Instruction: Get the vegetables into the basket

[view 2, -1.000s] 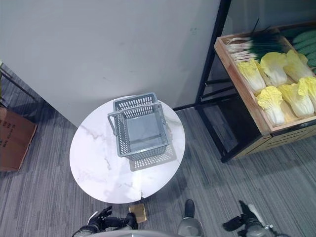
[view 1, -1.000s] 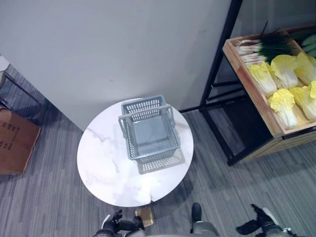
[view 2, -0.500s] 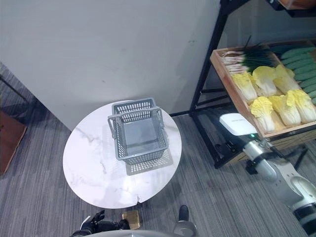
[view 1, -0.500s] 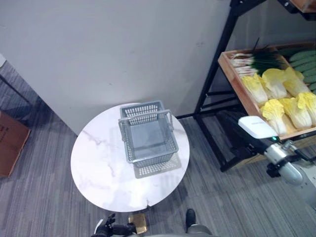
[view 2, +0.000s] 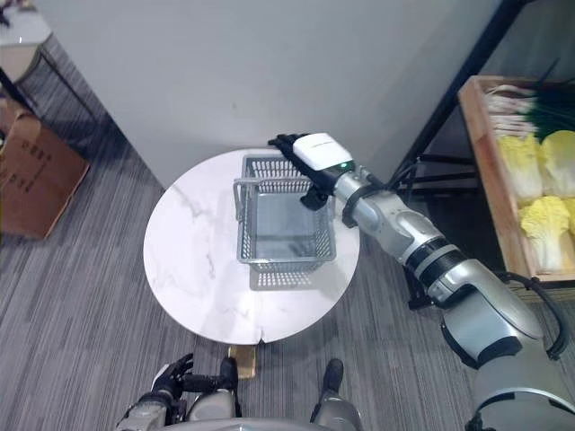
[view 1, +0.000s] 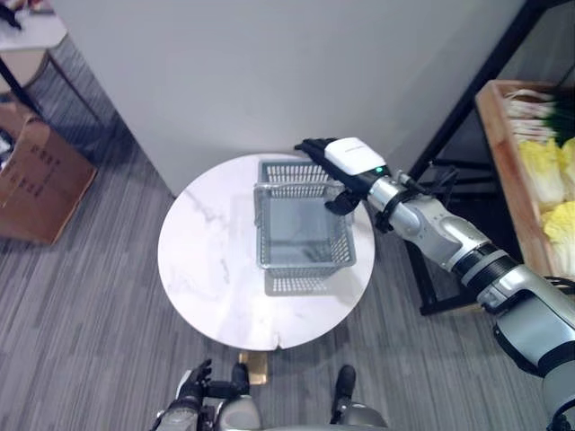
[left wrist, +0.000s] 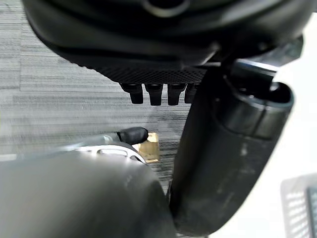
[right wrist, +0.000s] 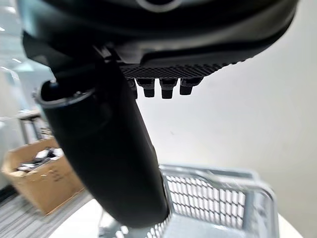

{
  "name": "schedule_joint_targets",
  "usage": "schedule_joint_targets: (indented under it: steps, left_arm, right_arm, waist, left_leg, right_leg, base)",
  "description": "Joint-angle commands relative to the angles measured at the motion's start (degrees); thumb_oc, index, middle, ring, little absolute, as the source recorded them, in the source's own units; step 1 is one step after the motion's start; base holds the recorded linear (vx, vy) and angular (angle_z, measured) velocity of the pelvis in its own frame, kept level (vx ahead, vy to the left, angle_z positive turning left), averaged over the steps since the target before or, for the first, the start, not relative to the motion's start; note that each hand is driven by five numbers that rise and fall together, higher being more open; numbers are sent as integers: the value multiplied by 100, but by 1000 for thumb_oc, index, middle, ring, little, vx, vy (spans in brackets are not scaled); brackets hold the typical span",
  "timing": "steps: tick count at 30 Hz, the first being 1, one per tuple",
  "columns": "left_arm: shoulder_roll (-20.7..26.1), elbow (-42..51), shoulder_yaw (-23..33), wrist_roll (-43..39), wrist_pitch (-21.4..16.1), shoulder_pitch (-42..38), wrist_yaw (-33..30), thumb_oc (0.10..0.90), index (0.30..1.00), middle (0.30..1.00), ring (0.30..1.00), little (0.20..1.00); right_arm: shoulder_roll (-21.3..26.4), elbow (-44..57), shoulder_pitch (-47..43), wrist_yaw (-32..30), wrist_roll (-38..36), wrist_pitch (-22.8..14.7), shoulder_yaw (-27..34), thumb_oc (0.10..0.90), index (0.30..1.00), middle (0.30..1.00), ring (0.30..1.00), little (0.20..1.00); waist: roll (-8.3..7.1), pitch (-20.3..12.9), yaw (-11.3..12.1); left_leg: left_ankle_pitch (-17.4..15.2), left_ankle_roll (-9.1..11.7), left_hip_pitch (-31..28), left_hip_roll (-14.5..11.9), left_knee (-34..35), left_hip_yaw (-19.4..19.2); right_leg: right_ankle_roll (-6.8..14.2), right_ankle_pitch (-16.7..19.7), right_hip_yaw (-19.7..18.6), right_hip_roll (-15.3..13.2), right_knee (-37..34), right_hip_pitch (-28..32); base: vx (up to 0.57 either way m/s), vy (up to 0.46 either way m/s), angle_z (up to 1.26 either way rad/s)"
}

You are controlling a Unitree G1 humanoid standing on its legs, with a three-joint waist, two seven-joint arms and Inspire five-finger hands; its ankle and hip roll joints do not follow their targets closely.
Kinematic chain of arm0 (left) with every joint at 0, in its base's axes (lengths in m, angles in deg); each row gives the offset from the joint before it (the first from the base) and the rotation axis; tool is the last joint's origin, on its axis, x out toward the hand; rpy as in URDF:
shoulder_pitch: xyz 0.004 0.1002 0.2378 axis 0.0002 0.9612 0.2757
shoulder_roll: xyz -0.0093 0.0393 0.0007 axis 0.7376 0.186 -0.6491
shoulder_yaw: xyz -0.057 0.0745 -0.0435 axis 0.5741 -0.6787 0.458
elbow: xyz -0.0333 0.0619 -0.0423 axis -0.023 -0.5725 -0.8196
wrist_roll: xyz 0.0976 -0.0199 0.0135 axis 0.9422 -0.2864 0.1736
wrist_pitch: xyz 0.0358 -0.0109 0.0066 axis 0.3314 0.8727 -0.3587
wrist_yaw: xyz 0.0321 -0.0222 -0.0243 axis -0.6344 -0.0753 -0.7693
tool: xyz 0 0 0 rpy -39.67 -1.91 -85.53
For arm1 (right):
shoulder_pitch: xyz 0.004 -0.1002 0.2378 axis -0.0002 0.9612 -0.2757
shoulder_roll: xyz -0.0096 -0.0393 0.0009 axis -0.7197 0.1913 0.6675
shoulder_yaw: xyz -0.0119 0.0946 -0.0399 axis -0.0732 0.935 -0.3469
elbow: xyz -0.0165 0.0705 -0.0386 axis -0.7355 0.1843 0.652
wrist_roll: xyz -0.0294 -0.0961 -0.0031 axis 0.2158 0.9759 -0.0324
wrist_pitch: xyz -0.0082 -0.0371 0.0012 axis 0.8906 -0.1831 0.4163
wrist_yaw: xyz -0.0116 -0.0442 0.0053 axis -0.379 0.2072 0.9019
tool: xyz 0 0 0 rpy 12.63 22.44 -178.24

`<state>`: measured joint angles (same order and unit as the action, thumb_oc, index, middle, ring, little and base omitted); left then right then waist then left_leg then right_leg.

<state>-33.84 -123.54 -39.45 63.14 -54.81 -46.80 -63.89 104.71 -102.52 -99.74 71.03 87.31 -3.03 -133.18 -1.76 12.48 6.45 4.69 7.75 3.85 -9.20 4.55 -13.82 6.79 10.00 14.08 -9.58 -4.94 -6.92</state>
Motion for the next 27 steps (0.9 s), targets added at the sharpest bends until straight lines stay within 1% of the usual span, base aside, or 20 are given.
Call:
schedule_joint_targets:
  steps: [1, 6, 8, 9, 16, 17, 18, 19, 20, 21, 23, 26, 27]
  left_arm:
    - [132, -252, -360, -101, -150, -81, -154, 900, 1000, 1000, 1000, 1000]
    - [207, -165, -470, -257, -256, -222, -280, 900, 1000, 1000, 1000, 1000]
    - [201, -186, -443, -313, -260, -240, -314, 900, 1000, 1000, 1000, 1000]
    - [203, -230, -448, -337, -271, -283, -348, 900, 1000, 1000, 1000, 1000]
    - [172, -384, -400, -500, -237, -314, -378, 900, 1000, 1000, 1000, 1000]
    - [159, -421, -424, -496, -225, -315, -377, 900, 1000, 1000, 1000, 1000]
    - [158, -421, -423, -496, -225, -315, -377, 900, 1000, 1000, 1000, 1000]
    - [152, -428, -438, -498, -230, -312, -368, 900, 1000, 1000, 1000, 1000]
    - [151, -429, -436, -504, -231, -314, -372, 900, 1000, 1000, 1000, 1000]
    - [149, -429, -439, -513, -231, -318, -376, 900, 1000, 1000, 1000, 1000]
    - [147, -425, -443, -533, -237, -323, -380, 900, 1000, 1000, 1000, 1000]
    - [124, -449, -511, -523, -229, -357, -387, 900, 1000, 1000, 1000, 1000]
    - [123, -448, -511, -523, -229, -357, -388, 900, 1000, 1000, 1000, 1000]
  right_arm:
    - [220, -186, -1000, -478, -224, 2, -134, 900, 1000, 1000, 1000, 1000]
    - [87, -1077, -1391, -701, -269, 67, -237, 900, 1000, 1000, 1000, 1000]
    - [41, -1181, -1390, -778, -328, 84, -160, 900, 1000, 1000, 1000, 1000]
    - [-41, -1380, -1479, -793, -357, 97, -208, 900, 1000, 1000, 1000, 1000]
    - [-270, -1767, -1670, -800, -619, 115, -205, 900, 1000, 1000, 1000, 1000]
    - [-363, -1843, -1722, -790, -608, 132, -260, 900, 1000, 1000, 1000, 1000]
    - [-365, -1846, -1724, -791, -608, 131, -262, 761, 805, 805, 805, 805]
    - [-408, -1903, -1739, -771, -578, 140, -302, 578, 550, 550, 550, 550]
    - [-427, -1950, -1738, -770, -558, 140, -312, 508, 451, 451, 451, 451]
    - [-475, -2013, -1742, -762, -541, 141, -331, 400, 300, 300, 300, 300]
    - [-513, -2068, -1759, -751, -552, 146, -346, 400, 300, 300, 300, 300]
    - [-712, -2524, -1739, -695, -606, 161, -362, 400, 300, 300, 300, 300]
    - [-713, -2527, -1740, -696, -606, 160, -363, 400, 300, 300, 300, 300]
  waist:
    - [-64, 66, 53]
    - [-2, 131, 180]
    - [6, 149, 194]
    - [14, 171, 216]
    - [69, 220, 276]
    - [75, 223, 285]
    - [75, 223, 284]
    - [74, 226, 291]
    - [75, 225, 293]
    - [83, 226, 305]
    - [91, 236, 313]
    - [105, 238, 366]
    - [105, 238, 366]
  left_leg:
    - [393, 165, 222, -133, 45, 127]
    - [463, 189, 460, -114, 45, 249]
    - [471, 190, 496, -114, 45, 255]
    - [479, 191, 533, -116, 45, 262]
    - [515, 200, 658, -87, 45, 274]
    - [513, 201, 673, -87, 45, 280]
    - [513, 201, 674, -87, 45, 279]
    - [516, 204, 683, -89, 45, 285]
    - [513, 203, 686, -87, 45, 288]
    - [508, 198, 685, -78, 45, 291]
    - [509, 197, 688, -74, 45, 294]
    - [501, 182, 689, -58, 45, 307]
    - [501, 182, 689, -58, 45, 306]
  right_leg:
    - [499, 84, -50, -376, 37, 226]
    - [501, 112, 27, -400, 34, 73]
    - [502, 116, 28, -406, 36, 40]
    - [501, 125, 28, -420, 33, 6]
    - [503, 154, 19, -446, 29, -117]
    - [500, 151, 10, -443, 25, -129]
    - [500, 151, 9, -444, 25, -130]
    - [502, 150, 15, -442, 24, -131]
    - [501, 148, 21, -444, 22, -130]
    - [499, 145, 24, -443, 21, -135]
    - [498, 144, 28, -444, 19, -140]
    - [491, 125, 43, -449, 12, -120]
    - [491, 125, 43, -449, 12, -120]
  base:
    - [-32, -2, 9]
    - [-28, 2, 14]
    - [-7, 2, 8]
    - [0, 0, 0]
    - [5, 1, 0]
    - [0, 0, 0]
    - [0, 0, 0]
    - [0, 0, 0]
    - [0, 0, 0]
    - [0, 0, 0]
    - [0, 0, 0]
    - [0, 0, 0]
    - [0, 0, 0]
